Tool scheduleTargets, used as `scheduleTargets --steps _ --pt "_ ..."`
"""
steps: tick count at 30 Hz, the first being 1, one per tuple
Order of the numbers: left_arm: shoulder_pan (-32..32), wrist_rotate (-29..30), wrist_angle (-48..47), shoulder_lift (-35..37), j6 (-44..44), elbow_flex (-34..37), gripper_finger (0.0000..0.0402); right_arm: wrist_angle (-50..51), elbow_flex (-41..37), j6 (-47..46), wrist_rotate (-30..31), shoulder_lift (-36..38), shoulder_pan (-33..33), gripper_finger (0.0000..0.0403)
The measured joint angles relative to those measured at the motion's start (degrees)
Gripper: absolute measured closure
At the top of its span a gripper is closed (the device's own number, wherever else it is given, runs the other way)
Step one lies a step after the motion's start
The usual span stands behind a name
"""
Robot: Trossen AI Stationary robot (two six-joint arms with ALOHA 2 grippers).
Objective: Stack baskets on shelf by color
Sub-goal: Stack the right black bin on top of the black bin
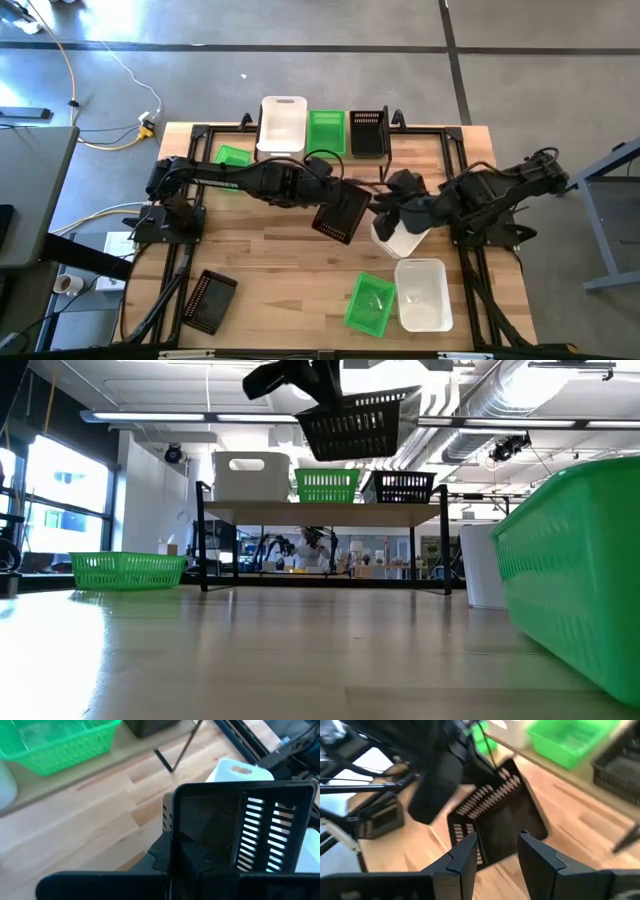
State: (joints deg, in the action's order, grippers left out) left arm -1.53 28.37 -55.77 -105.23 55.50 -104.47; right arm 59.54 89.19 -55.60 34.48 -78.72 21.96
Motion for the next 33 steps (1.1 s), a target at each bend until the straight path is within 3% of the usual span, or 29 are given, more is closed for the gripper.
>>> scheduleTargets --steps 14,19,33 --pt "0.14 6.33 0.13 -0.02 -3.20 0.00 0.0396 5.55 0.00 -10.40 0.08 -6.47 -2.74 0.0277" --pt "0.14 8.04 0.65 -0.04 -3.26 0.00 0.0396 8.73 0.00 -15.19 3.05 -6.47 -2.74 0.0277" --pt "0.18 8.81 10.26 -0.04 -12.02 0.00 0.0396 9.77 0.00 -20.58 3.92 -6.68 -4.30 0.0277"
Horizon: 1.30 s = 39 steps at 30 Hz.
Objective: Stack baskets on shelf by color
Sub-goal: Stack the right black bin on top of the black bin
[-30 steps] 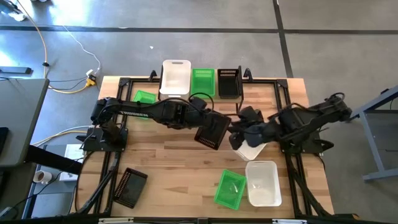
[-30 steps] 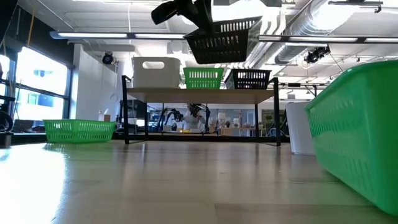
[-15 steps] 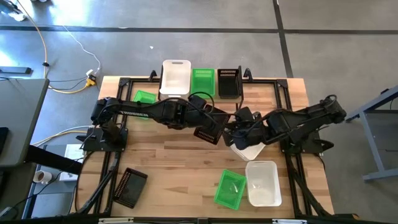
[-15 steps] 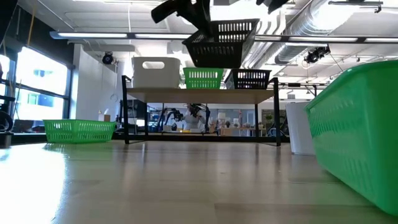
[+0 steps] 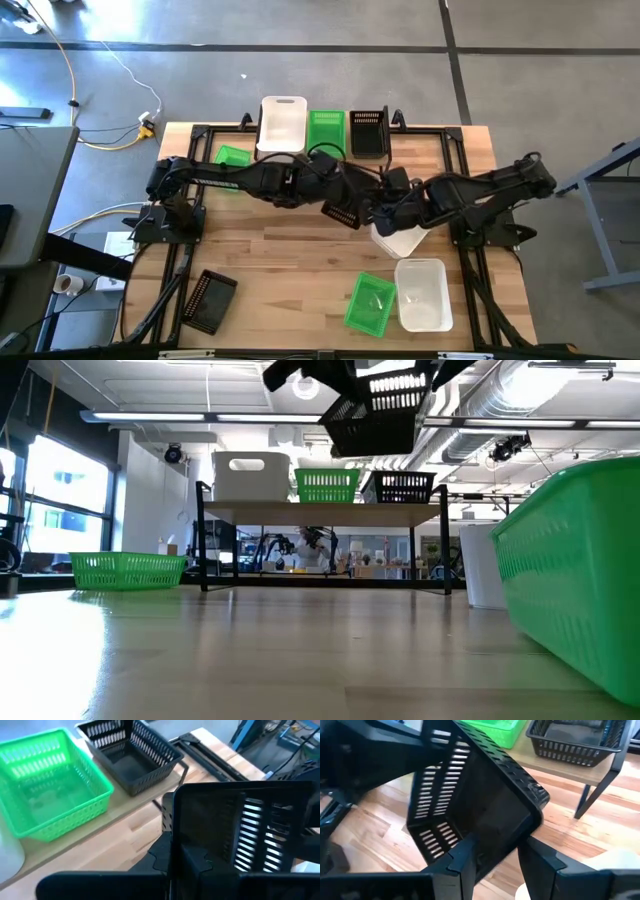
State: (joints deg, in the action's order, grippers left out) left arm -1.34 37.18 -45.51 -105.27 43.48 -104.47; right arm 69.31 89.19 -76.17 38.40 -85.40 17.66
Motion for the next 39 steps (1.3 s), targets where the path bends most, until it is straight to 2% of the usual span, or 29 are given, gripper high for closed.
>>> scheduleTargets --steps 4,9,11,14,17,26,34,39 --pt "-0.04 0.14 1.38 0.00 -3.33 0.00 0.0396 0.80 0.00 -0.02 -0.25 -0.29 -0.66 0.0293" --pt "-0.06 1.04 1.95 0.00 -6.81 0.00 0.0396 1.30 -0.02 0.63 -0.66 -0.29 -1.65 0.0377" --pt "-0.09 1.56 1.98 0.00 -8.08 0.00 0.0396 1.39 -0.02 1.13 -0.44 -0.29 -2.04 0.0393" --pt "-0.09 1.33 1.94 0.00 -9.66 0.00 0.0388 1.74 -0.02 1.20 -0.75 -0.27 -3.13 0.0385" --pt "-0.55 -0.57 1.72 0.00 -12.96 0.02 0.0371 2.18 -0.02 1.54 -0.61 -0.25 -4.12 0.0395" --pt "-1.20 -7.07 0.13 0.54 -20.57 0.02 0.0299 3.67 -0.02 1.63 -1.32 0.55 -6.99 0.0400" --pt "-2.76 -7.45 -0.92 2.68 -26.24 -0.02 0.0226 3.61 -0.02 1.65 -1.33 2.07 -9.21 0.0402" --pt "-3.96 -7.41 -1.53 4.19 -30.26 -0.02 0.0196 4.01 -0.02 3.30 -2.68 2.57 -10.97 0.0402"
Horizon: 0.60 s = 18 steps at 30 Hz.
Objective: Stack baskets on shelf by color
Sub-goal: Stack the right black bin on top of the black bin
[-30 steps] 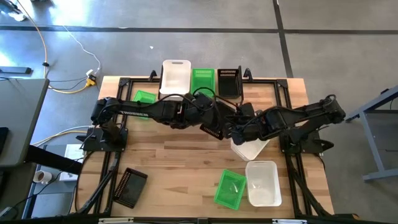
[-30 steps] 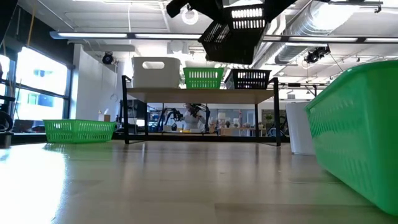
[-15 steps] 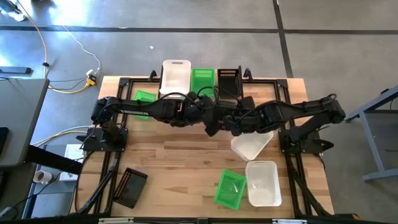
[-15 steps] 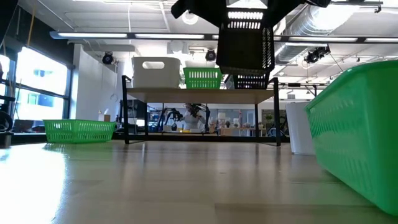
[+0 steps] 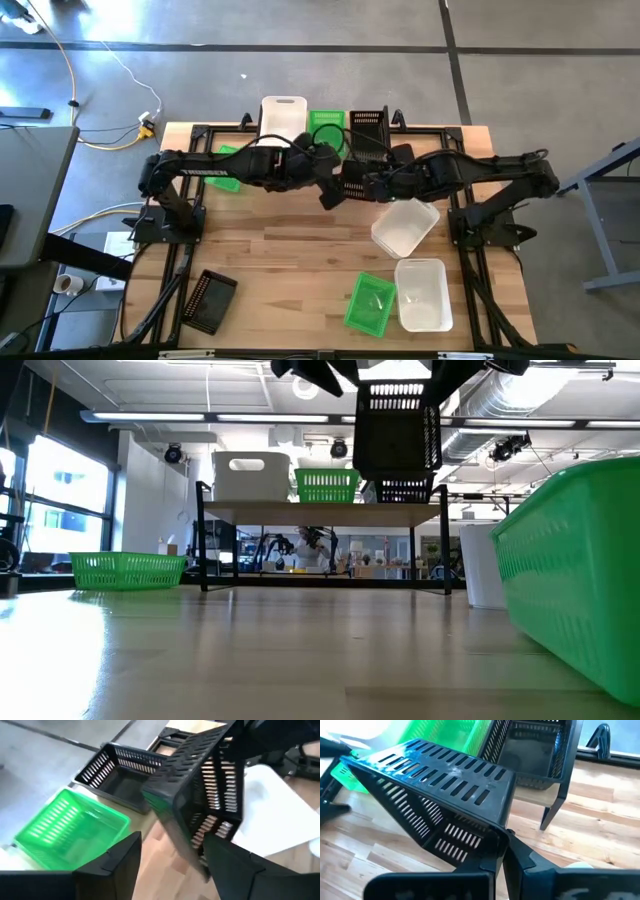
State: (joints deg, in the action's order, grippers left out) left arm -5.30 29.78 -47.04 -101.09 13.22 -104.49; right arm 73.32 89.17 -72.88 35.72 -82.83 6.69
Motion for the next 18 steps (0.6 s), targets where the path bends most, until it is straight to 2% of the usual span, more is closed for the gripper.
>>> scheduleTargets --steps 9,18 --pt "-1.80 -1.21 -3.73 3.29 -8.52 -0.03 0.0190 -2.85 0.00 8.36 -5.98 4.86 -6.98 0.0402" --pt "-4.24 -0.82 -6.06 4.75 -13.00 0.04 0.0190 -13.40 0.00 22.08 -15.09 10.16 -19.05 0.0403"
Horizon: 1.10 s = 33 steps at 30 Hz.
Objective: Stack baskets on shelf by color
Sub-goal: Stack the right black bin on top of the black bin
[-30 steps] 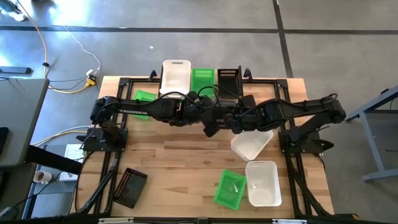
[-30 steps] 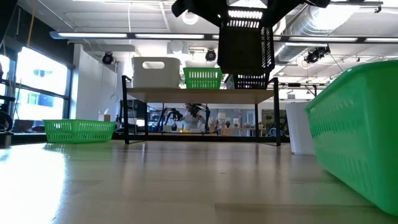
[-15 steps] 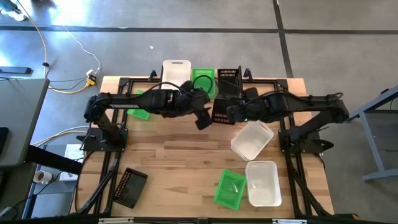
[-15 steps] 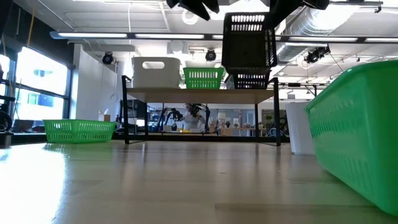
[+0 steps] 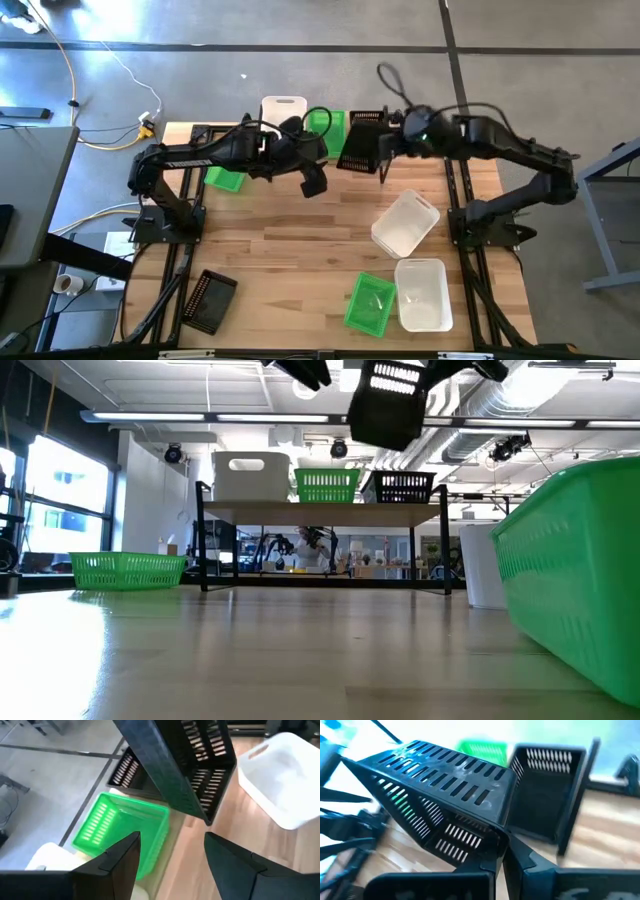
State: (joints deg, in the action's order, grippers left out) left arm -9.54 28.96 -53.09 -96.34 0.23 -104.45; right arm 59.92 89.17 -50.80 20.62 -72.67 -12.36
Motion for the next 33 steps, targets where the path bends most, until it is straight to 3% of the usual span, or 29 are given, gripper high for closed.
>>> scheduleTargets --steps 9,20,26,33 --pt "-3.74 0.03 -0.10 -0.08 -2.41 -0.02 0.0190 -11.40 0.00 15.97 -10.40 1.62 -13.21 0.0403" --pt "-8.68 0.01 -1.15 0.33 -2.43 -0.02 0.0190 -16.16 0.00 22.75 -28.20 1.54 -31.84 0.0403" --pt "-10.95 0.00 -1.15 0.33 -2.41 -0.02 0.0190 -21.98 0.00 24.30 -33.83 1.52 -36.67 0.0403" --pt "-12.69 -0.01 -1.15 0.33 -2.40 -0.02 0.0190 -20.43 0.00 23.23 -38.39 0.63 -40.12 0.0403"
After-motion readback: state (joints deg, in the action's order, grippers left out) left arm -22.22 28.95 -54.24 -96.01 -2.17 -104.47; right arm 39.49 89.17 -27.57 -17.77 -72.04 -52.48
